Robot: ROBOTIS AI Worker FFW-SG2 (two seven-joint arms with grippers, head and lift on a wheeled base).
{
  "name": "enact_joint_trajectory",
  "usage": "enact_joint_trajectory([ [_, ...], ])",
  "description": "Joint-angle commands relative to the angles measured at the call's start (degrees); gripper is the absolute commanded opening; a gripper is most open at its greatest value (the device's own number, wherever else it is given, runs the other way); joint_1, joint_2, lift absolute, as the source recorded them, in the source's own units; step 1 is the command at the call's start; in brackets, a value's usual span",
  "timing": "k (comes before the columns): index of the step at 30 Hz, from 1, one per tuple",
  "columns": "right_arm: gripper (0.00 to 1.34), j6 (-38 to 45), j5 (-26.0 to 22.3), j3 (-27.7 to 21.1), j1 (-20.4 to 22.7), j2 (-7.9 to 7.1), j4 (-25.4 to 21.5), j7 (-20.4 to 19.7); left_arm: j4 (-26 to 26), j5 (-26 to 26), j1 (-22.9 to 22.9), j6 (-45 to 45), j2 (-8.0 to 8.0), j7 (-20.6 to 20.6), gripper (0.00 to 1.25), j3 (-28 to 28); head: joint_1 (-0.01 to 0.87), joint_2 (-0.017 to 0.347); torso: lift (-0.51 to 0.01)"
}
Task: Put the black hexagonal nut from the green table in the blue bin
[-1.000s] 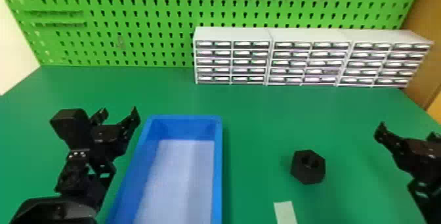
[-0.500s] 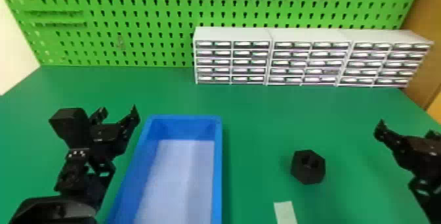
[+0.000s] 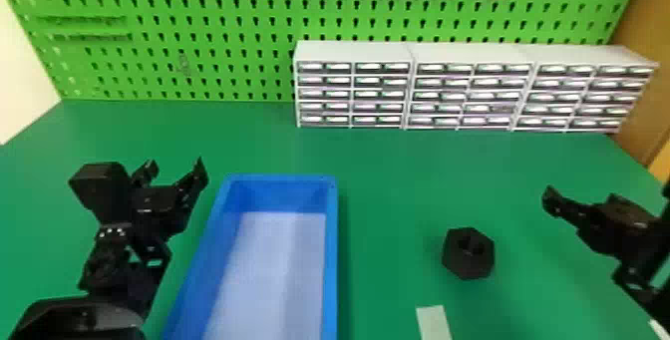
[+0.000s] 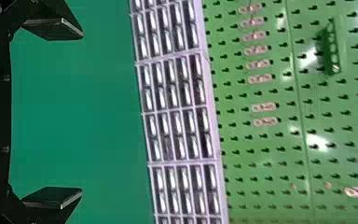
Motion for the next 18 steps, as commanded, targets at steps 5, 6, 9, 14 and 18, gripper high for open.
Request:
enact_joint_trajectory([
  [5,1.22,13.23,4.27,-0.46,-3.05,0.05,-3.69,5.55,0.00,-0.42,-0.11,-0.07,0.00,0.00,0.79,-0.24,0.657,0.057,-0.095],
  [6,1.22,13.93,4.44,-0.54,-3.14,0.05,-3.87,6.26,0.00,-0.51,-0.11,-0.07,0.00,0.00,0.79,-0.24,0.657,0.057,-0.095],
  [9,1.22,16.39,5.32,-0.63,-3.67,-0.31,-4.22,8.63,0.00,-0.51,-0.02,-0.07,0.00,0.00,0.79,-0.06,0.657,0.057,-0.095],
  [14,1.22,20.79,7.87,-0.37,-4.98,-1.54,-4.40,14.34,0.00,-0.51,-0.02,-0.07,0.00,0.00,0.79,0.03,0.657,0.057,-0.095],
  [18,1.22,23.78,9.89,0.60,-5.86,-2.68,-4.49,17.95,0.00,-0.59,-0.02,-0.07,0.00,0.00,0.79,-0.06,0.657,0.057,-0.095],
])
